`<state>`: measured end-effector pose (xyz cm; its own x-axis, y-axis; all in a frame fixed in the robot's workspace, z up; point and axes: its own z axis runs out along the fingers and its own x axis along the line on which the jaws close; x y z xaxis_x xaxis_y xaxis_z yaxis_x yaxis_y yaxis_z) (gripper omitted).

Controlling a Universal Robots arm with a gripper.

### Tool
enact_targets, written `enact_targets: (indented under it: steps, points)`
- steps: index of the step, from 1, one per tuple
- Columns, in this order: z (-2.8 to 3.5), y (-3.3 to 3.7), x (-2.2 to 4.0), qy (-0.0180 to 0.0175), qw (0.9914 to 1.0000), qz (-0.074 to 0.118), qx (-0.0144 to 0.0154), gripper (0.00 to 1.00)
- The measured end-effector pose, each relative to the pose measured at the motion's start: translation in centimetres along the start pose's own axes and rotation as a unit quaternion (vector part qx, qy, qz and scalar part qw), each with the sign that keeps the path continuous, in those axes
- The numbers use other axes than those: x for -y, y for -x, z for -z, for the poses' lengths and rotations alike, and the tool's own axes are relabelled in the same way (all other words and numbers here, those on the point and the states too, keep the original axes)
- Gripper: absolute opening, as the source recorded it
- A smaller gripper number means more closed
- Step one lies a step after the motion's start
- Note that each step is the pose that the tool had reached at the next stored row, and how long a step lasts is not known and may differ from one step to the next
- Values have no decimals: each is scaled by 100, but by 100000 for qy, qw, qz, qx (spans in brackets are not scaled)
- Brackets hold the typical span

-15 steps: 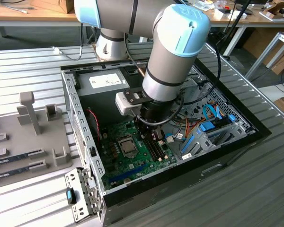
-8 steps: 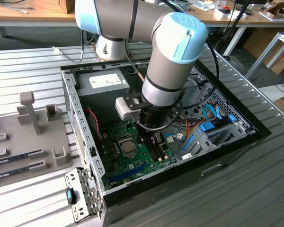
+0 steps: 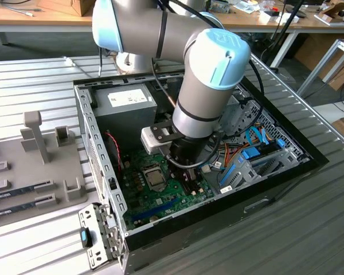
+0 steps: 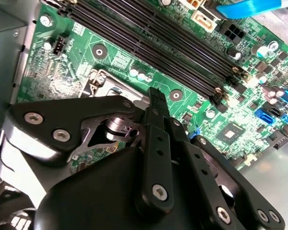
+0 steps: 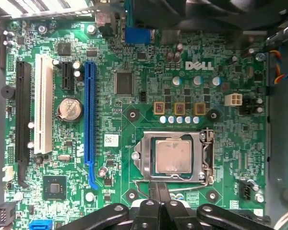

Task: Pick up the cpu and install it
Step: 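Install the second cpu locking lever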

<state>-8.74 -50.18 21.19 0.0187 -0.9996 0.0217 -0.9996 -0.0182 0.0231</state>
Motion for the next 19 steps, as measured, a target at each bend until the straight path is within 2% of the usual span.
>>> enact_targets:
  steps: [3,13,19]
  points:
    - [-36,-9,1,-1,100000,2,18,11]
    - [-40,-35,-5,-2,100000,5,2,11]
    - [-45,-34,-41,-1,100000,2,5,11]
